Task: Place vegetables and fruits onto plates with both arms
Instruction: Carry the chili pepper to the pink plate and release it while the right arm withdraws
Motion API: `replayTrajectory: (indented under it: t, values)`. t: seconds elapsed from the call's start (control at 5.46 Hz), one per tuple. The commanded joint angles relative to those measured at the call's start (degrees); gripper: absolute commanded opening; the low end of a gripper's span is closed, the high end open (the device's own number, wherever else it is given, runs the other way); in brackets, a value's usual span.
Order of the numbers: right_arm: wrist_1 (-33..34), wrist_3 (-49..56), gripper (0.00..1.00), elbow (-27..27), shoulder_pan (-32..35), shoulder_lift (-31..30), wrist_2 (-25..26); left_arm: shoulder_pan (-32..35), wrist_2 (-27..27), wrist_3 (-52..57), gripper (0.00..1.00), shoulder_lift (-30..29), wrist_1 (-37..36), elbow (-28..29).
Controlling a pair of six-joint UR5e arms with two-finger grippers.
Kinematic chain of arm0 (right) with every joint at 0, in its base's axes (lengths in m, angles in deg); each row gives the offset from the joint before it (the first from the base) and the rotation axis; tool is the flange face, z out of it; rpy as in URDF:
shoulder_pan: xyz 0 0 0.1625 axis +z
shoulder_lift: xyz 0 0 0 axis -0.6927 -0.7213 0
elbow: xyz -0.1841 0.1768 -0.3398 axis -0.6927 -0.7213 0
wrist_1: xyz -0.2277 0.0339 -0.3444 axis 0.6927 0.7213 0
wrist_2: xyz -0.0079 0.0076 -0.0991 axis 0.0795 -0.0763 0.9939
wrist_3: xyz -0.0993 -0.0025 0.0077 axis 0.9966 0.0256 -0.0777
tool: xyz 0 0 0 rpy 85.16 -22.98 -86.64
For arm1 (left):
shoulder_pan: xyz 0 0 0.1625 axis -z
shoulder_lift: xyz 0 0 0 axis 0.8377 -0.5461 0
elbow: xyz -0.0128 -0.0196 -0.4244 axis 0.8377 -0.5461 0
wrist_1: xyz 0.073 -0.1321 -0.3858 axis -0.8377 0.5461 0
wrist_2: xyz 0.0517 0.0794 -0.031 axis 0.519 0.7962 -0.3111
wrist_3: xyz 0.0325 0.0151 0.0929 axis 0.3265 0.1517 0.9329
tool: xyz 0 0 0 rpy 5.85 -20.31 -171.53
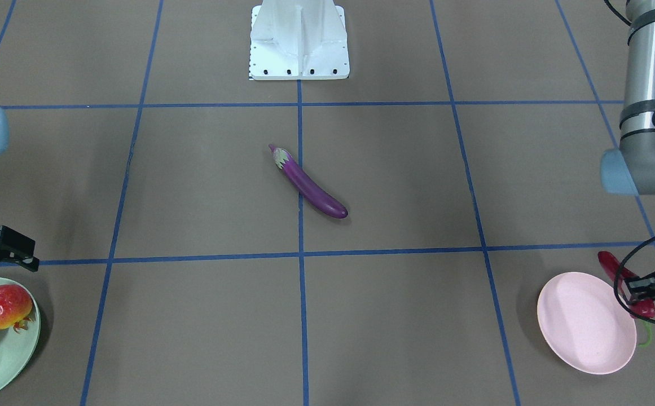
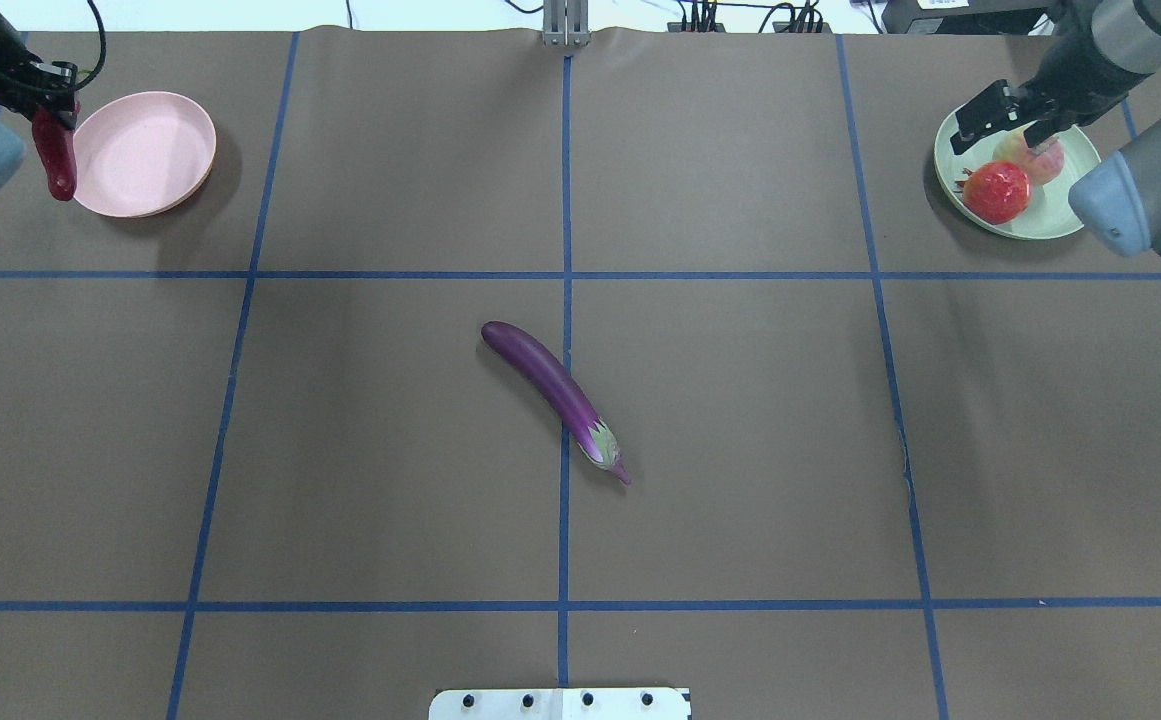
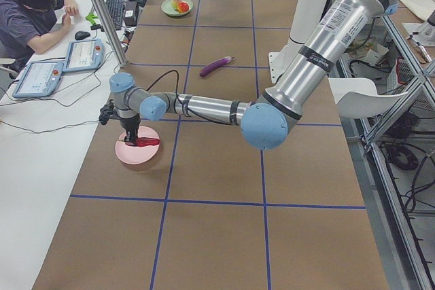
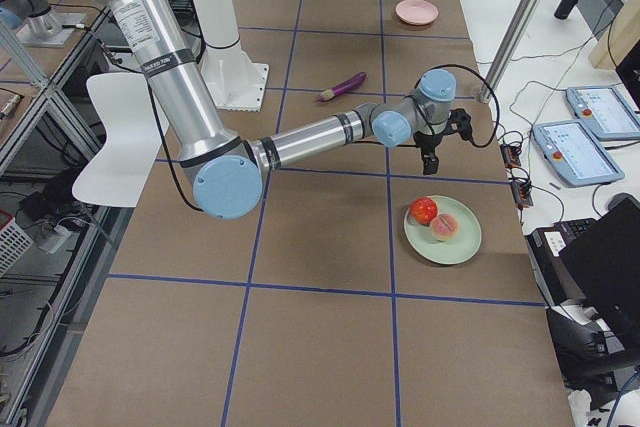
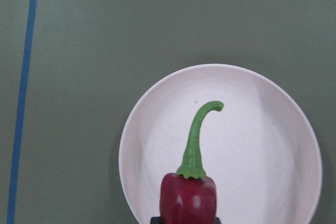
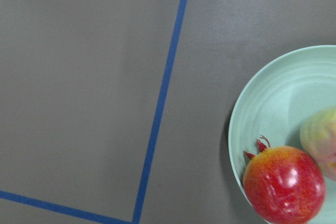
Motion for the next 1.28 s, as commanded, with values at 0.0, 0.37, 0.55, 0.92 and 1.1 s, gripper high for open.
replayTrajectory:
  t: [0.0,0.37,0.55,0.92,1.1]
  values:
    - [15.73,16.24,0.99,13.97,6.4,-10.67,-0.31,0.4,-0.21,-4.88,0.0,-3.33,1.07,4.9]
    - [17.4,32.08,0.99,18.88,17.8,-25.71,-0.31,-1.61,0.23,-6.76,0.76,-9.04,2.73,11.13]
    - [17.32,31.52,0.99,18.37,18.21,-26.37,-0.13,-1.8,-0.03,-7.21,1.0,-9.5,2.48,10.37]
    - [16.96,27.3,1.0,18.54,18.04,-25.77,-0.31,-2.58,-3.61,-18.46,1.0,-6.36,-2.16,-5.28]
    - [16.96,27.38,1.0,18.45,18.04,-25.76,-1.44,-9.55,-2.33,-27.34,1.0,-2.86,-2.27,-14.16]
